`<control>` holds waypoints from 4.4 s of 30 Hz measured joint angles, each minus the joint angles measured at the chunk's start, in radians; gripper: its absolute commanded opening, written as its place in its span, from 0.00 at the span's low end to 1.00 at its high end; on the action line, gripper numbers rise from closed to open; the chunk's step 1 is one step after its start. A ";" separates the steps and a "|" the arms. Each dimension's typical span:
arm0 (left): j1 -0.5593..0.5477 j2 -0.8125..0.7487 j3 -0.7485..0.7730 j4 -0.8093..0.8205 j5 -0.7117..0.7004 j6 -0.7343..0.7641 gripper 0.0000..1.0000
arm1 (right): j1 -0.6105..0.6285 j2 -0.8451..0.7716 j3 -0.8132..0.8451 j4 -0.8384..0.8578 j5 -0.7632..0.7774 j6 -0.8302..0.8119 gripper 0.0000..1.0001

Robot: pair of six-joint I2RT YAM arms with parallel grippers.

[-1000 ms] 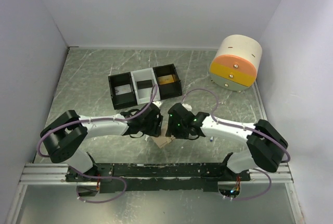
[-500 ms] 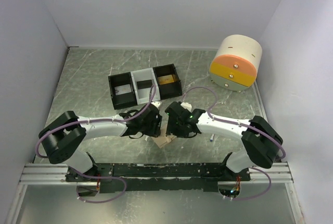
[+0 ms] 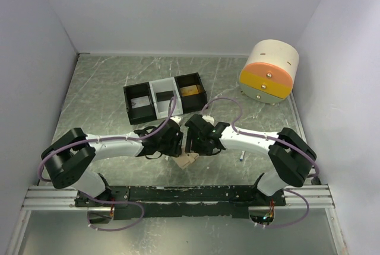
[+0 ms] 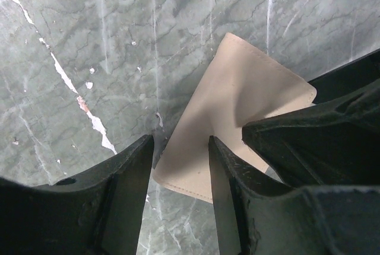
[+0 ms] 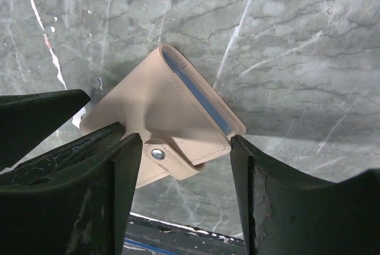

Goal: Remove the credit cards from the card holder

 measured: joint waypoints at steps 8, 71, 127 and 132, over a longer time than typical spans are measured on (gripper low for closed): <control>0.000 -0.005 -0.002 -0.003 -0.005 -0.003 0.53 | 0.008 0.029 0.011 -0.012 0.005 -0.018 0.60; -0.005 -0.006 0.001 -0.020 -0.034 -0.013 0.57 | -0.003 -0.179 -0.245 0.098 -0.178 0.003 0.00; -0.005 -0.384 -0.127 -0.079 -0.278 -0.179 0.76 | -0.401 -0.034 -0.253 0.371 -0.473 -0.332 0.00; -0.005 -0.291 -0.127 -0.005 -0.222 -0.155 0.76 | -0.401 -0.045 -0.268 0.382 -0.466 -0.326 0.00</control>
